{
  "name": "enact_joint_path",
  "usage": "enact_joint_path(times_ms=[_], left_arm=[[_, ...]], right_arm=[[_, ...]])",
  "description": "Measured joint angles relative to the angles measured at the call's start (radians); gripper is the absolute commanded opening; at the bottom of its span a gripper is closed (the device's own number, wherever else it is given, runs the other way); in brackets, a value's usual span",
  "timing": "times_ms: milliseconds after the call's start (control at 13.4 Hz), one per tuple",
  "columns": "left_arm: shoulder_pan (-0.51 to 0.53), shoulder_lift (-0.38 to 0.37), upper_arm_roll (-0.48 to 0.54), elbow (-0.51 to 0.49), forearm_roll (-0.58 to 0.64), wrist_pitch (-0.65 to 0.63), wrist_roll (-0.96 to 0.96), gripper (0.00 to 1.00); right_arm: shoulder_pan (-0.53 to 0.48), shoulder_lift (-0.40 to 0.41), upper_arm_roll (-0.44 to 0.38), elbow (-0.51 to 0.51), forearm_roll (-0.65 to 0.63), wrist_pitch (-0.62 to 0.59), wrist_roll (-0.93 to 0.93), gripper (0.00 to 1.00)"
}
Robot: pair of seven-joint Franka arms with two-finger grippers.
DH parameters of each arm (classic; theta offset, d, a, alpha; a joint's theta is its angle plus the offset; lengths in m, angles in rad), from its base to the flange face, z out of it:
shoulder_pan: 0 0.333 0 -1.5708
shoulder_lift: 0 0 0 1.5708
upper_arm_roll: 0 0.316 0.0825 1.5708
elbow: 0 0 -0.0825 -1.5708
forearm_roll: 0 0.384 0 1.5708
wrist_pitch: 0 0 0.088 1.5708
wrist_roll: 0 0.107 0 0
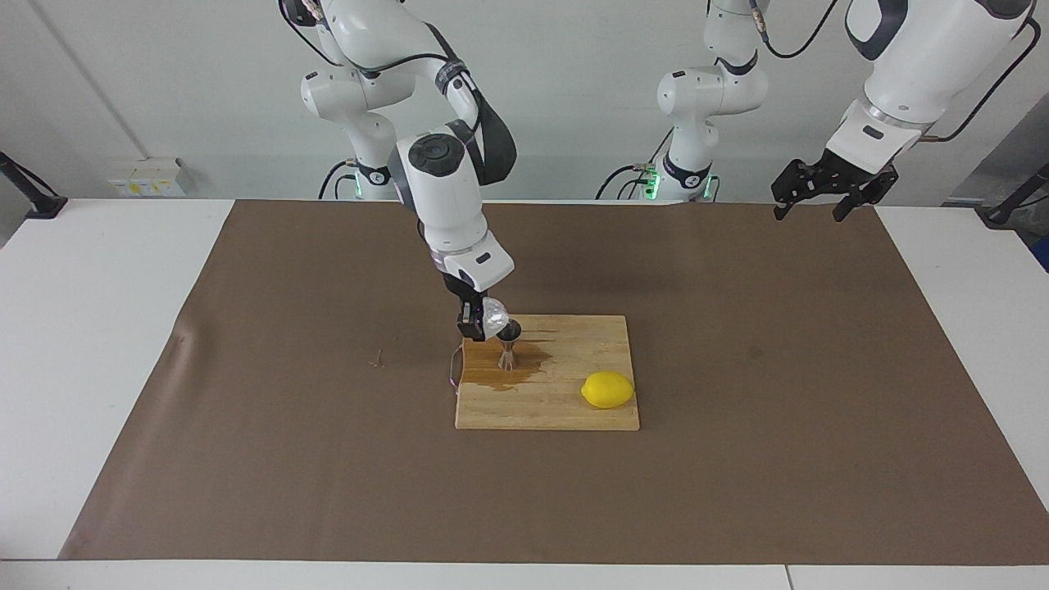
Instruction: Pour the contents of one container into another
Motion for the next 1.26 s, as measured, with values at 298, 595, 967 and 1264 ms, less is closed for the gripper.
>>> enact_joint_path(times_ms=[298, 595, 967, 1264], left_arm=[[0.000, 0.000, 0.000, 0.000, 0.000, 0.000, 0.000, 1.00], [0.000, 0.000, 0.000, 0.000, 0.000, 0.000, 0.000, 1.00], [0.000, 0.000, 0.000, 0.000, 0.000, 0.000, 0.000, 1.00], [0.000, 0.000, 0.000, 0.000, 0.000, 0.000, 0.000, 1.00]], right_arm=[[-0.002, 0.000, -0.002, 0.000, 0.000, 0.000, 0.000, 0.35], [-0.015, 0.000, -0.007, -0.001, 0.009, 0.001, 0.002, 0.35], [-0.015, -0.020, -0.007, 0.000, 0.034, 0.004, 0.002, 0.35], [-0.047, -0.038, -0.007, -0.001, 0.122, 0.004, -0.055, 0.35]])
